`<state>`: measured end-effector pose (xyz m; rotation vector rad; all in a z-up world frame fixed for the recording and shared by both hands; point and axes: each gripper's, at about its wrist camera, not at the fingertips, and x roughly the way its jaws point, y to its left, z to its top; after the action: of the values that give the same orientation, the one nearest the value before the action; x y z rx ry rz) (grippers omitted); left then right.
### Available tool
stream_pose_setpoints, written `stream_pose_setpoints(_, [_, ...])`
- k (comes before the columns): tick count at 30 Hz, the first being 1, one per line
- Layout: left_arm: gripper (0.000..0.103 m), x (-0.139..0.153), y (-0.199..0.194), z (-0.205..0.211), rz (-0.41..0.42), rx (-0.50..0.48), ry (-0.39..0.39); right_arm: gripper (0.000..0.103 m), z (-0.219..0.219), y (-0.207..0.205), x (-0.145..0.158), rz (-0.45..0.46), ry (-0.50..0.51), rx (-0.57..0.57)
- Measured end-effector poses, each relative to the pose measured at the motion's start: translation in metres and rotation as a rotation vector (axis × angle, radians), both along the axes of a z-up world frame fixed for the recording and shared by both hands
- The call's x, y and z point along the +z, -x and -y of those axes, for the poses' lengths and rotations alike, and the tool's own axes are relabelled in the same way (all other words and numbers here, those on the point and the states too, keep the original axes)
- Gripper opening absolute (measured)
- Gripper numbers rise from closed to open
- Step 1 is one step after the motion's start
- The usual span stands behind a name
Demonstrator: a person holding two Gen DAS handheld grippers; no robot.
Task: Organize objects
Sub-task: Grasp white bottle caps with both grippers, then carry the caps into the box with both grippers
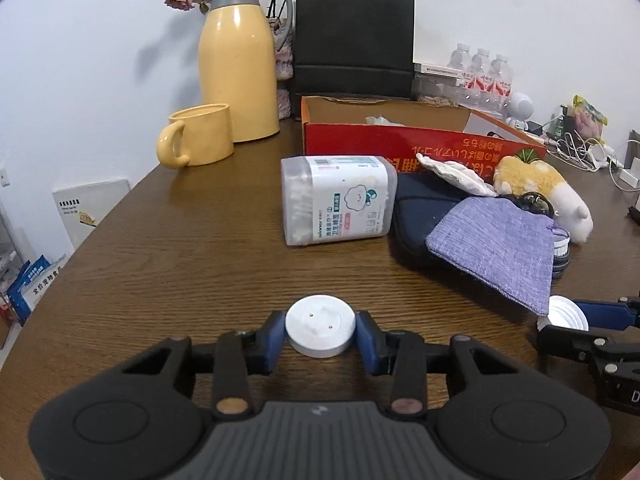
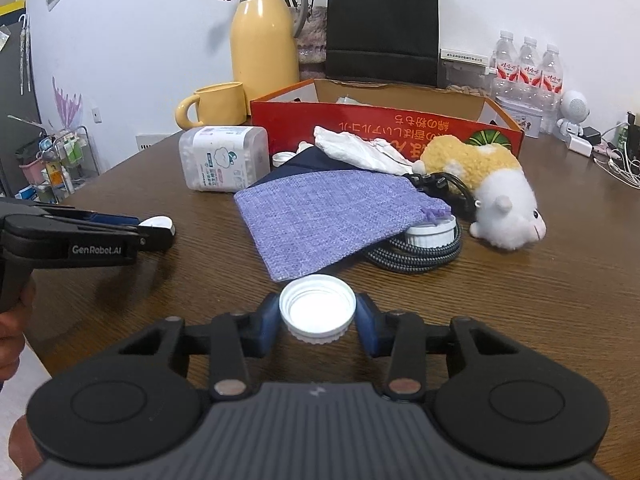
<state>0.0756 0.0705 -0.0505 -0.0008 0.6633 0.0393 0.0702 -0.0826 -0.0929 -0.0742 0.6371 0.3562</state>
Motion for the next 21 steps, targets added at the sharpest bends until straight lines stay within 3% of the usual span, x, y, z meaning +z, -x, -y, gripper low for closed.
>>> stream_pose_setpoints(8, [0.037, 0.006, 0.002, 0.002, 0.017, -0.002, 0.016, 0.041, 0.005, 0.004, 0.007, 0.025, -0.016, -0.004])
stream_pose_setpoints(21, [0.037, 0.039, -0.008, 0.026, 0.104, -0.031, 0.051, 0.041, 0.026, 0.001, 0.032, 0.121, -0.035, -0.041])
